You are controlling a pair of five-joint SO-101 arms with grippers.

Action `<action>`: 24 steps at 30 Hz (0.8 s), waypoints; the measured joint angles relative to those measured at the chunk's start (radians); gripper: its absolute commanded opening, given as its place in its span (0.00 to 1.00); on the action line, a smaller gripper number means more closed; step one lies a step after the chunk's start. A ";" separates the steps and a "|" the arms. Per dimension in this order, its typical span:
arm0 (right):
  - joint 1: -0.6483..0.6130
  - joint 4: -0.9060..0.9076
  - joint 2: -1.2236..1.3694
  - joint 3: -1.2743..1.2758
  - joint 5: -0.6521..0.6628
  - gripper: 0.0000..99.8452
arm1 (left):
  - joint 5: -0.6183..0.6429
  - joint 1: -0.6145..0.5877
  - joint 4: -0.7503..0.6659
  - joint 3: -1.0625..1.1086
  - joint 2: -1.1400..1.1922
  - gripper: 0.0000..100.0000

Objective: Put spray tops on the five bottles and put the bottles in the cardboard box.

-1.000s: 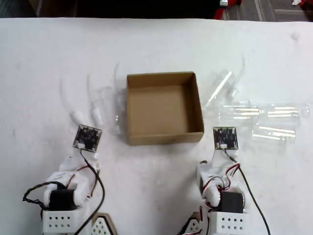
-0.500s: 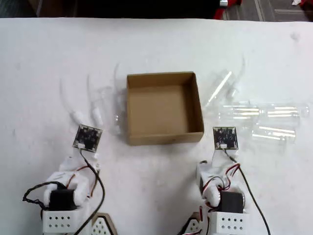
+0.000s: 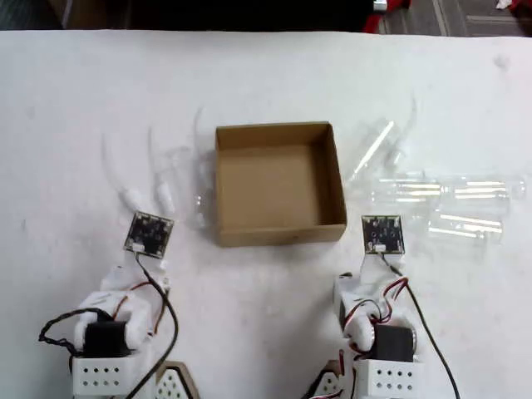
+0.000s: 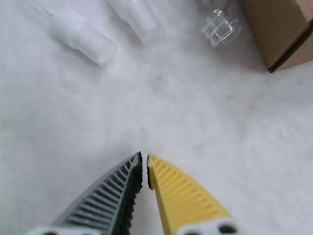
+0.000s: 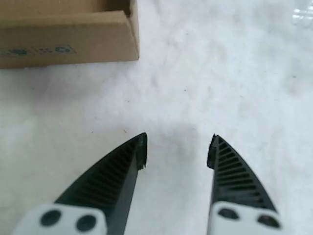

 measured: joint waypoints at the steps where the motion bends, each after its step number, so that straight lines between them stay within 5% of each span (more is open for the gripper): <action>1: 0.000 0.000 0.000 0.000 0.000 0.18 | 0.000 0.000 0.000 0.000 0.000 0.02; 18: 0.000 0.000 0.000 0.000 0.000 0.18 | 0.000 0.048 0.000 0.000 0.000 0.02; 24: 0.000 0.000 0.000 0.000 0.000 0.18 | 0.000 0.049 -0.138 0.000 0.000 0.02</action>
